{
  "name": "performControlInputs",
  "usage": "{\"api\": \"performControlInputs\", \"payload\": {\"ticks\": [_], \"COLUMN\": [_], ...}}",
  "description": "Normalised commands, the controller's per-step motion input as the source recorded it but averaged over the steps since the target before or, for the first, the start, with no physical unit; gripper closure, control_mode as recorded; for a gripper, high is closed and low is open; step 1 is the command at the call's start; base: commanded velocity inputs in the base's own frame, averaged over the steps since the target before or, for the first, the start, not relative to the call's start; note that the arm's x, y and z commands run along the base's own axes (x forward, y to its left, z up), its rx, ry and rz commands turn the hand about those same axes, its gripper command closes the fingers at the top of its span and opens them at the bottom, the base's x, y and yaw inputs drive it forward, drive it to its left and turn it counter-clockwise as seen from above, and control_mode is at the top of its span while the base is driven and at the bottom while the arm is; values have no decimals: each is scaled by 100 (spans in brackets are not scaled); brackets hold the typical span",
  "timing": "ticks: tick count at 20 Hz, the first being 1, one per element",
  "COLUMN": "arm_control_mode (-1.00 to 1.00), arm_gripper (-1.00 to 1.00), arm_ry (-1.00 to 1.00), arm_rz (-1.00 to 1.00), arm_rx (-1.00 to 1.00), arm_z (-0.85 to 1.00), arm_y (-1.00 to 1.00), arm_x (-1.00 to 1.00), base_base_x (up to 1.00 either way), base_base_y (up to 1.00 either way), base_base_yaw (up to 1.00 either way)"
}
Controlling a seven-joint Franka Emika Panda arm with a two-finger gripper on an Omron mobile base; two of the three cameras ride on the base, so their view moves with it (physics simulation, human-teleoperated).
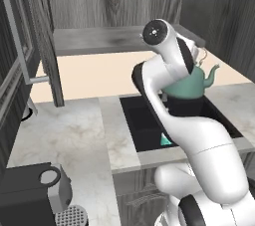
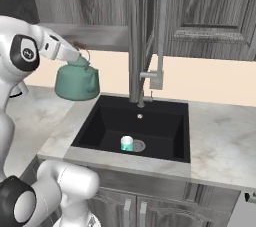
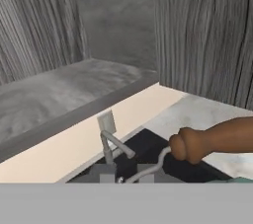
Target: Open the cabinet, pick the kettle from the cabinet, and place it in the sink.
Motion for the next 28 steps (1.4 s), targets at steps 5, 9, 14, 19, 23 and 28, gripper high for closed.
{"api": "performControlInputs", "payload": {"ticks": [5, 9, 14, 19, 23, 28], "arm_control_mode": [-100, -100, -100, -100, -100, -100], "arm_gripper": [100, 100, 100, 100, 100, 100], "arm_ry": [7, 8, 9, 6, 10, 8], "arm_rz": [-8, -11, -14, -21, -19, -13], "arm_rx": [0, 0, 0, 0, 0, 0], "arm_z": [-30, -32, -30, -26, -24, -23], "arm_y": [-18, -20, -12, -2, -12, -22], "arm_x": [-1, 1, 5, 5, 9, 6], "base_base_x": [0, 0, 0, 0, 0, 0], "base_base_y": [0, 0, 0, 0, 0, 0], "base_base_yaw": [0, 0, 0, 0, 0, 0]}}
